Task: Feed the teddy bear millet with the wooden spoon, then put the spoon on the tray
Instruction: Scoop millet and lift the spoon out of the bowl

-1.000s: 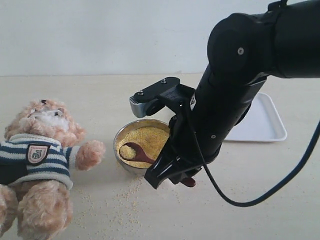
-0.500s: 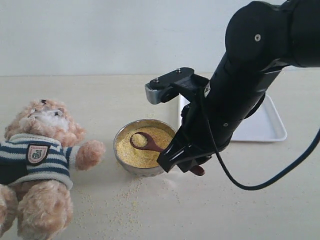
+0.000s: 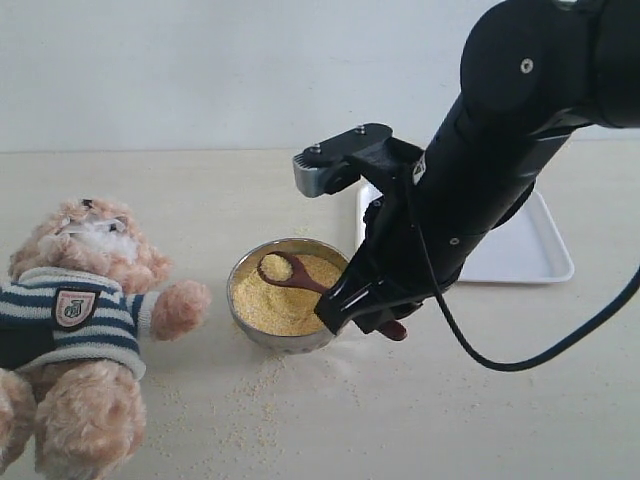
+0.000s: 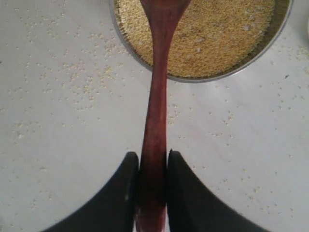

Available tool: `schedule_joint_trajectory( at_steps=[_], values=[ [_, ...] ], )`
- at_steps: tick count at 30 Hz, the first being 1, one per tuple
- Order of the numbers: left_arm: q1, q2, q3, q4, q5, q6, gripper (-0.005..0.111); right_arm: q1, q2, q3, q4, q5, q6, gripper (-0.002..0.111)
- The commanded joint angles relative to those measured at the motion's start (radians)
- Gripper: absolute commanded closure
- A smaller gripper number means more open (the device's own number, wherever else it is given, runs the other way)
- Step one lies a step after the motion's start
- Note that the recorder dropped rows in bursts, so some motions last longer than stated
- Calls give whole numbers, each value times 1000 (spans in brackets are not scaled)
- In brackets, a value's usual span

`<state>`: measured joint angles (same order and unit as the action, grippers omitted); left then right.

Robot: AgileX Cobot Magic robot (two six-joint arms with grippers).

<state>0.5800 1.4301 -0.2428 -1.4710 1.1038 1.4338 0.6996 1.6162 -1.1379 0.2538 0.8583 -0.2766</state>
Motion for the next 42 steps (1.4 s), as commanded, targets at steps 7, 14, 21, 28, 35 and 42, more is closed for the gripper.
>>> schedule_joint_trajectory(
  at_steps=[7, 14, 21, 28, 35, 42],
  values=[
    [4, 0, 0, -15, 28, 10, 102, -1, -36, -2, -18, 62, 1, 108],
    [4, 0, 0, -15, 30, 10, 102, -1, -36, -2, -12, 115, -24, 108],
    [4, 0, 0, -15, 30, 10, 102, -1, -36, -2, -11, 98, -23, 108],
    [4, 0, 0, -15, 30, 10, 102, -1, -40, -2, -15, 85, -21, 108],
    [4, 0, 0, -15, 30, 10, 102, 63, -48, 1, -53, 44, -23, 108],
    [4, 0, 0, -15, 30, 10, 102, 65, -48, 20, -56, 81, 16, 108]
  ],
)
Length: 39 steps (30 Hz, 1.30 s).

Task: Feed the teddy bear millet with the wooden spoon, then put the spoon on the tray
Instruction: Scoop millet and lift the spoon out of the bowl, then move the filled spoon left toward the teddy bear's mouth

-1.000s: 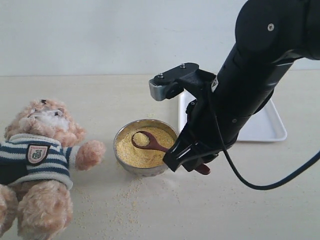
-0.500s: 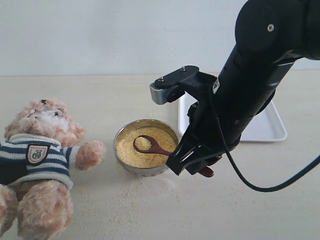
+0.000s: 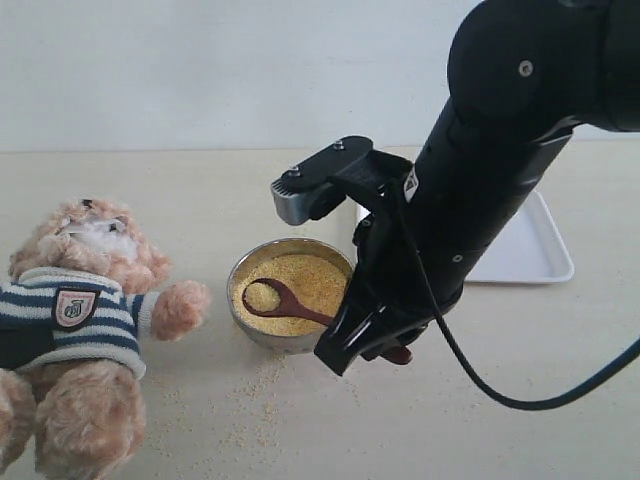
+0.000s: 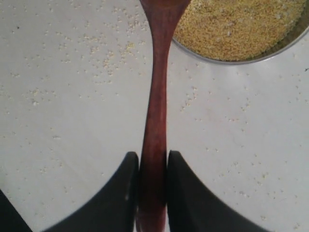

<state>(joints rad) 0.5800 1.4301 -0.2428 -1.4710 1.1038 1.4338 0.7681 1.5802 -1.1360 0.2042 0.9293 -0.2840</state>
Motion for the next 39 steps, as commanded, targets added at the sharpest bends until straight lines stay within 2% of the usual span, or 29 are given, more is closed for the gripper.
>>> schedule_joint_trajectory(
  at_steps=[1, 5, 11, 27, 32, 39],
  values=[
    [4, 0, 0, -15, 30, 10, 102, -3, -12, 18, 16, 22, 18, 108],
    [4, 0, 0, -15, 30, 10, 102, -3, -12, 18, -45, 18, 47, 108],
    [4, 0, 0, -15, 30, 10, 102, -1, -12, 18, -18, 44, 77, 108],
    [4, 0, 0, -15, 30, 10, 102, -1, -19, 16, -43, -58, 51, 108],
    [4, 0, 0, -15, 30, 10, 102, 28, -59, 14, -58, -67, 19, 108],
    [4, 0, 0, -15, 30, 10, 102, 68, -70, -110, -85, -1, 19, 108]
  ],
)
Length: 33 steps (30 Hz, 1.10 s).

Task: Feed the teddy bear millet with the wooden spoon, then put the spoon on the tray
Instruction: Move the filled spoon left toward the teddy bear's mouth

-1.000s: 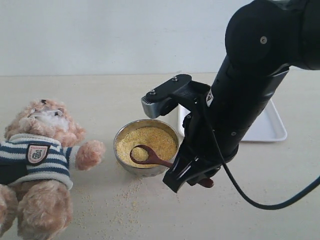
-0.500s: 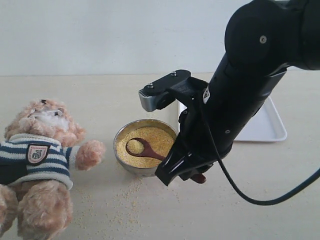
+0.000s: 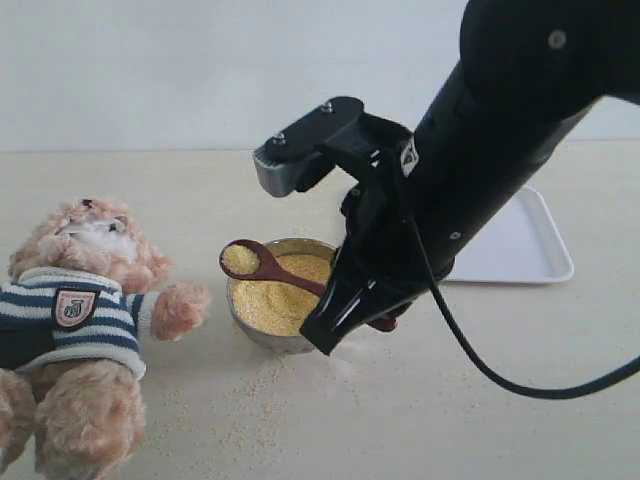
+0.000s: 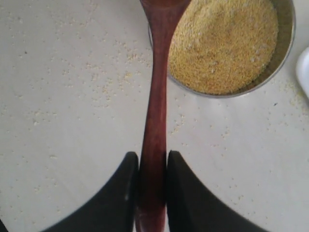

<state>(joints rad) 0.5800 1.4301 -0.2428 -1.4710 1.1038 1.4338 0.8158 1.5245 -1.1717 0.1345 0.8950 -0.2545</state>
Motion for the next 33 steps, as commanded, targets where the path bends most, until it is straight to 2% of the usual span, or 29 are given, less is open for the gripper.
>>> schedule_joint_trajectory(
  at_steps=[1, 9, 22, 33],
  values=[
    [4, 0, 0, -15, 30, 10, 102, 28, -14, -93, -15, 41, -10, 108],
    [4, 0, 0, -15, 28, 10, 102, 74, 9, -184, -17, 79, -6, 108],
    [4, 0, 0, -15, 30, 10, 102, 147, 179, -376, -44, 124, -6, 108],
    [4, 0, 0, -15, 28, 10, 102, 160, 275, -456, -103, 122, -18, 108]
  ],
)
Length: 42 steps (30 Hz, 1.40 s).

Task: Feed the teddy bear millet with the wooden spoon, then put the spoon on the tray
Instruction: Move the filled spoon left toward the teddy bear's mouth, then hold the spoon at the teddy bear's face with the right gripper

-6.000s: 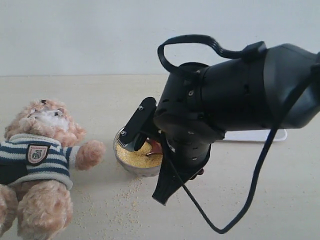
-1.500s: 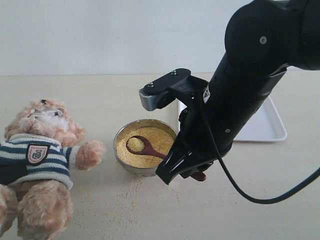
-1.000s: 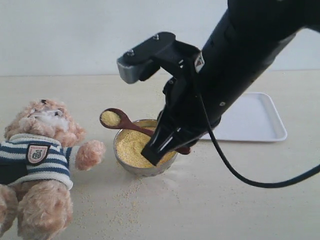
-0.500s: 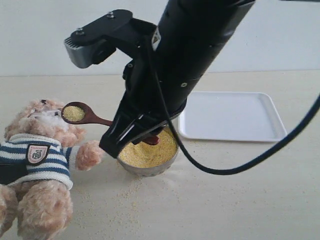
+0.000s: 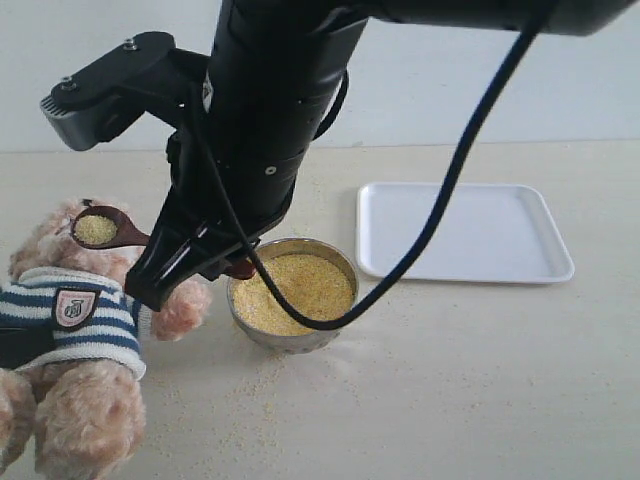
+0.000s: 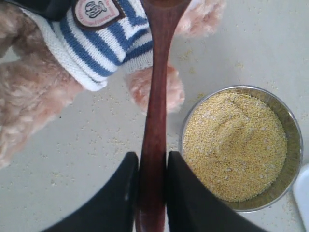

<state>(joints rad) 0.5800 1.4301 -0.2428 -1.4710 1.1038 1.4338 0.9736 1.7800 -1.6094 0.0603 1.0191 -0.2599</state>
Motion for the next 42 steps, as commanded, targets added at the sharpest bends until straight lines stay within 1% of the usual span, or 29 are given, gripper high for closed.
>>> schedule_joint_trajectory(
  at_steps=[1, 8, 17, 21, 26, 37, 42],
  values=[
    [4, 0, 0, -15, 28, 10, 102, 2, 23, -19, -34, -6, -18, 108],
    [4, 0, 0, -15, 28, 10, 102, 2, 49, -25, -49, -43, -33, 108],
    [4, 0, 0, -15, 30, 10, 102, 2, 105, -82, -60, -50, -40, 108],
    [4, 0, 0, -15, 30, 10, 102, 15, 113, -82, -137, -25, -37, 108],
    [4, 0, 0, -15, 30, 10, 102, 52, 115, -82, -306, -10, -7, 108],
    [4, 0, 0, -15, 28, 10, 102, 111, 116, -82, -330, -20, -7, 108],
    [4, 0, 0, -15, 28, 10, 102, 154, 116, -82, -422, -8, 8, 108]
  ],
)
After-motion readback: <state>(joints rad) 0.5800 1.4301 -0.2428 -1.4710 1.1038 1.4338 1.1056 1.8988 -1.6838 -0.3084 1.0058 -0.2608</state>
